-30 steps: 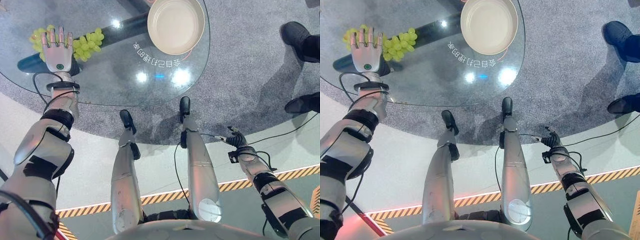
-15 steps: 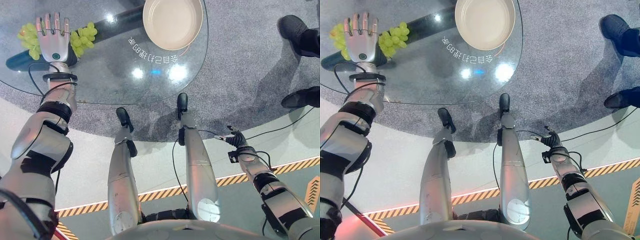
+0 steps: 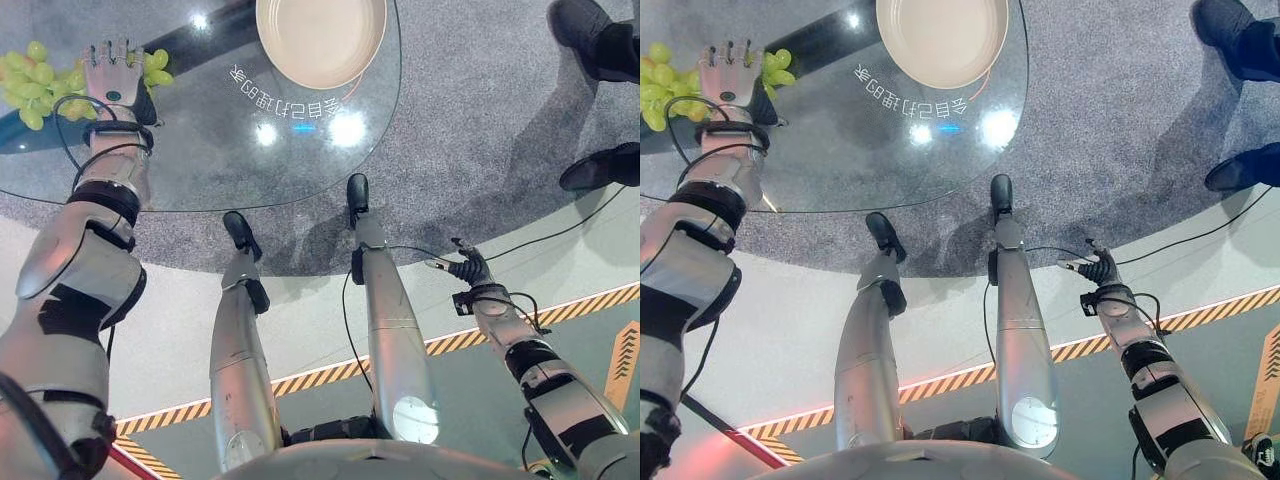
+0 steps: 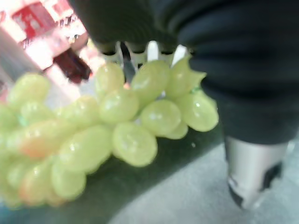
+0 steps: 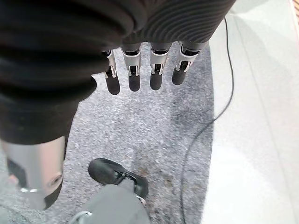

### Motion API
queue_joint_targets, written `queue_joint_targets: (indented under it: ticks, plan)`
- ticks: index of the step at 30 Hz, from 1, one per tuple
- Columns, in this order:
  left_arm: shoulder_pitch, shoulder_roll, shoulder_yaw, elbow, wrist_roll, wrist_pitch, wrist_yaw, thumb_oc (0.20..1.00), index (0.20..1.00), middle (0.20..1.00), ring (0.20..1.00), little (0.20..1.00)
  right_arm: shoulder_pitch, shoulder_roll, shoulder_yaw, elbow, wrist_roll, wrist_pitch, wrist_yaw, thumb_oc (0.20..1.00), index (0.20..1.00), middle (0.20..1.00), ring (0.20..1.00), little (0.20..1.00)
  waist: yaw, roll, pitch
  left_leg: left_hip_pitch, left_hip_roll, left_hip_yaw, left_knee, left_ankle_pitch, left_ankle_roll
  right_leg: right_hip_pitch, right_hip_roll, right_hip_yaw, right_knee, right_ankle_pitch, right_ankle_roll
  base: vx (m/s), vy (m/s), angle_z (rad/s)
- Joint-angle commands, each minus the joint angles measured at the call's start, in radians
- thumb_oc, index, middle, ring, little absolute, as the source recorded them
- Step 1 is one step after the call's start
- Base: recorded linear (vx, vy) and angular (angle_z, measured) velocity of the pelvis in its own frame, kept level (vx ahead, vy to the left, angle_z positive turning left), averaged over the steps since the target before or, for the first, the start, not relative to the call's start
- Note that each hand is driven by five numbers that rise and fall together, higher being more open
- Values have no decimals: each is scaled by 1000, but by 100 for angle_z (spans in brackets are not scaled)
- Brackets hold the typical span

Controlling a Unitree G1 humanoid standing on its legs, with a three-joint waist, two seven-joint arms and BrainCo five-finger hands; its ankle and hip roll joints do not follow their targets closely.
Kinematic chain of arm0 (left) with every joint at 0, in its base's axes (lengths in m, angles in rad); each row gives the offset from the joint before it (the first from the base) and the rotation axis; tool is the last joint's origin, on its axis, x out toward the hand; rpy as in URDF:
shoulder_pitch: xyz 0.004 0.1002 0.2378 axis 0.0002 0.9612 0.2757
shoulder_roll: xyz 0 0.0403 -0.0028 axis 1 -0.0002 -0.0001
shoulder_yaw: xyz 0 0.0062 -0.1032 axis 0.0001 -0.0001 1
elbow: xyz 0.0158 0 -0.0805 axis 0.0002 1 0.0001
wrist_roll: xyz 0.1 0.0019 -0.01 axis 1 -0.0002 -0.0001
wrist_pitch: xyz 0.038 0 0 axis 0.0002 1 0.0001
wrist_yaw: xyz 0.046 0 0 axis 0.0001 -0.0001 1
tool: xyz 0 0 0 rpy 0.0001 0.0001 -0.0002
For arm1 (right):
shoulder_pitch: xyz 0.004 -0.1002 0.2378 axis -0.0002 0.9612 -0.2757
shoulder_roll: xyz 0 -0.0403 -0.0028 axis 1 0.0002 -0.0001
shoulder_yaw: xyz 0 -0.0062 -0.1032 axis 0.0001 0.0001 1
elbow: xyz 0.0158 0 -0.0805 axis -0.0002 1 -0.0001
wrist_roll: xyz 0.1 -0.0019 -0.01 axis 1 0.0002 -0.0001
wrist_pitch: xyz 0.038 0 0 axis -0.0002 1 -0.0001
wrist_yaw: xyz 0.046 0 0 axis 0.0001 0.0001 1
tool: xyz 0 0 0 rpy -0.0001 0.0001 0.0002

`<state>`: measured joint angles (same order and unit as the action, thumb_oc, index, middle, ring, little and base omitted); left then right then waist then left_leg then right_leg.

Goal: Pick up fruits into the plate

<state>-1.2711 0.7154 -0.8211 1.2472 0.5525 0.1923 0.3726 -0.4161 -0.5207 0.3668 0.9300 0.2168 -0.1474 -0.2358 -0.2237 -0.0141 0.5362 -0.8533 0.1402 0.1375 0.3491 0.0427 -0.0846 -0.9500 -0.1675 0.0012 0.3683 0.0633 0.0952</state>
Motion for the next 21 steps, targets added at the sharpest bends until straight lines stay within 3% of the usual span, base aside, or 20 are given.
queue_joint_targets:
  ticks: [1, 7, 14, 15, 16, 21]
  plan:
    - [59, 22, 9, 70, -113, 23, -150, 1000, 1000, 1000, 1000, 1000, 81, -68, 1, -72, 33, 6, -26, 1000, 1000, 1000, 1000, 1000, -17, -21, -16, -51, -114, -23, 66, -84, 45, -2, 127, 14, 55, -68, -34, 0, 0, 0]
    - [71, 20, 42, 104, -181, 76, -128, 1000, 1000, 1000, 1000, 1000, 88, -68, -9, -92, 58, -20, -38, 1000, 1000, 1000, 1000, 1000, -19, -27, -16, -64, -112, -24, 72, -85, 43, -13, 127, 14, 57, -68, -34, 0, 0, 0]
    - [102, 25, 115, 137, -246, 84, -26, 1000, 1000, 1000, 1000, 1000, 102, -61, -11, -112, 74, -32, -53, 1000, 1000, 1000, 1000, 1000, -10, -45, -16, -68, -109, -33, 69, -82, 39, -9, 131, 7, 49, -66, -36, -8, -24, 0]
    - [113, 24, 148, 137, -281, 95, 2, 567, 567, 567, 567, 567, 109, -55, -16, -114, 75, -34, -58, 1000, 1000, 1000, 1000, 1000, -6, -48, -16, -64, -109, -37, 68, -81, 40, -3, 132, 4, 48, -67, -35, -12, -37, 2]
    - [116, 22, 165, 147, -280, 99, 13, 200, 200, 200, 200, 200, 109, -51, -18, -112, 79, -38, -61, 1000, 1000, 1000, 1000, 1000, -5, -50, -16, -62, -110, -39, 64, -80, 40, -1, 133, 2, 47, -67, -35, -18, -44, 2]
    - [138, 31, 196, 182, -274, 98, 13, 200, 200, 200, 200, 200, 104, -46, -19, -103, 86, -54, -72, 1000, 1000, 1000, 1000, 1000, 1, -54, -16, -62, -110, -44, 59, -75, 37, 3, 133, -3, 40, -65, -36, 0, 0, 0]
